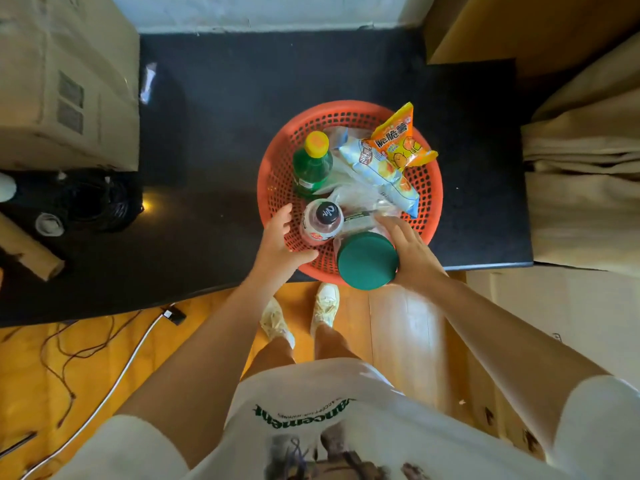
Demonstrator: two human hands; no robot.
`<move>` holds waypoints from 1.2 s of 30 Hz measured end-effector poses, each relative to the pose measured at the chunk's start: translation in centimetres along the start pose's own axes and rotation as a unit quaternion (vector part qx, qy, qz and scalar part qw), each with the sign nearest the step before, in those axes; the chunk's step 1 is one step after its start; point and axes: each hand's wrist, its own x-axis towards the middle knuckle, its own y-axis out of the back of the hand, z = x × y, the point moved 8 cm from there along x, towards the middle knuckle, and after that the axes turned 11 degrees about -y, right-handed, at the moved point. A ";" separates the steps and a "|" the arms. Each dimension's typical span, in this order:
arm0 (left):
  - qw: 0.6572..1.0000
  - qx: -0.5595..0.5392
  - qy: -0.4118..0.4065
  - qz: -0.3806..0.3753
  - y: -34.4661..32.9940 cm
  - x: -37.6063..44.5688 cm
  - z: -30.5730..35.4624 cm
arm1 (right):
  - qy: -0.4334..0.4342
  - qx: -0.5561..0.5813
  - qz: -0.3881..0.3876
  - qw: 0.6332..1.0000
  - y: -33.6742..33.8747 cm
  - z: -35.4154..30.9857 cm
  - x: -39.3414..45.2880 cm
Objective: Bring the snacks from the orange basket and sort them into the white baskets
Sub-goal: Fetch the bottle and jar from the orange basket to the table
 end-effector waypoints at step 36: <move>0.951 -0.294 -0.090 0.002 8.0 -3.9 10.1 | -0.115 0.657 0.202 0.717 1.3 -1.9 -16.5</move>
